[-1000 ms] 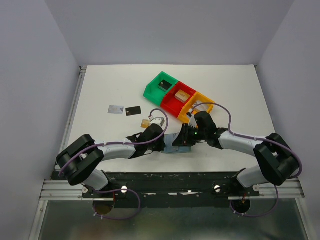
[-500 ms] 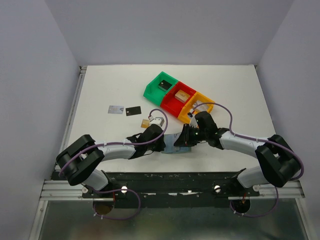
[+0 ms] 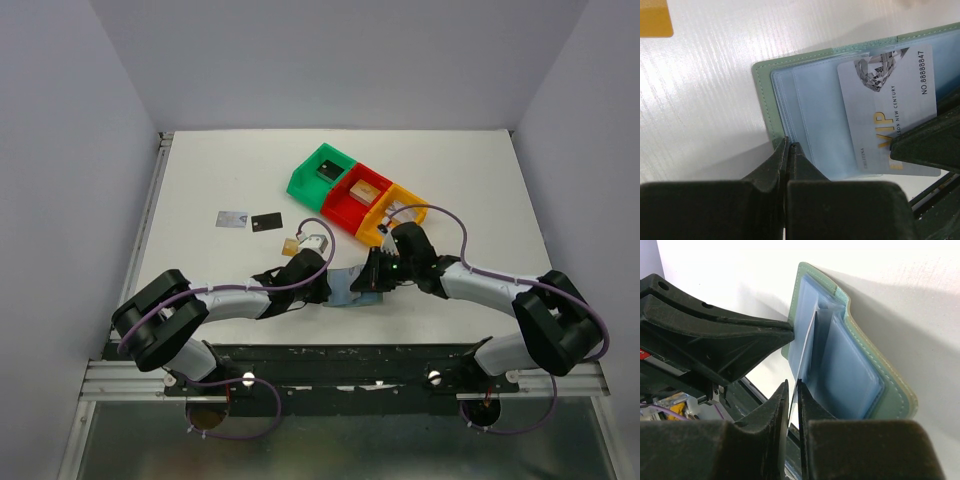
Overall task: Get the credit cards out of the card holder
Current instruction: Remove the credit card from the card holder.
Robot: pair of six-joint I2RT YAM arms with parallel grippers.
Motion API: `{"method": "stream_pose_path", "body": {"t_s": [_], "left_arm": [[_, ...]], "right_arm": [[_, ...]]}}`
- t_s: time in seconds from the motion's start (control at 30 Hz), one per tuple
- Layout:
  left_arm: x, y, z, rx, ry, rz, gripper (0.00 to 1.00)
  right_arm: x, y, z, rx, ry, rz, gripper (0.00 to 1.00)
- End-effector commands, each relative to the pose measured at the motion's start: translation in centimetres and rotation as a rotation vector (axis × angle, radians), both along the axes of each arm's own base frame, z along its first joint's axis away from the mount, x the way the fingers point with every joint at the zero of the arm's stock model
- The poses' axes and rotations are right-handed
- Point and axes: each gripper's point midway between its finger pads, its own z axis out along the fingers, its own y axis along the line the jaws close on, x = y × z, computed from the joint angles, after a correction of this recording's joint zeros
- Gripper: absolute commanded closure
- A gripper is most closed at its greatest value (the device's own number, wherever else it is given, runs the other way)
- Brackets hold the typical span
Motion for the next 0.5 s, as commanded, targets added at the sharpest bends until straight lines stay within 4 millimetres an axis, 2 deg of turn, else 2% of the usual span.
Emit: {"method": "stream_pose_path", "body": {"t_s": [0.0, 0.1, 0.23, 0.3, 0.4, 0.47], "left_arm": [[-1.2, 2.6, -2.8, 0.110, 0.052, 0.020, 1.00], [-1.3, 2.6, -2.8, 0.109, 0.053, 0.019, 1.00], [-1.3, 2.7, -2.7, 0.109, 0.053, 0.019, 1.00], [-1.2, 2.6, -2.6, 0.105, 0.048, 0.018, 1.00], [-1.2, 2.6, -2.3, 0.099, 0.043, 0.019, 1.00], [-1.2, 2.5, -2.1, 0.094, 0.042, 0.019, 1.00]], "right_arm": [[0.5, -0.6, 0.4, -0.018, -0.026, -0.022, 0.82], [0.4, -0.7, 0.2, -0.022, -0.022, -0.025, 0.85], [0.4, -0.8, 0.2, -0.028, -0.015, -0.028, 0.99], [0.7, -0.9, 0.2, -0.040, -0.025, -0.039, 1.00], [0.4, -2.2, -1.0, -0.126, 0.009, -0.059, 1.00], [0.5, -2.5, -0.9, -0.137, -0.004, -0.073, 1.00]]}}
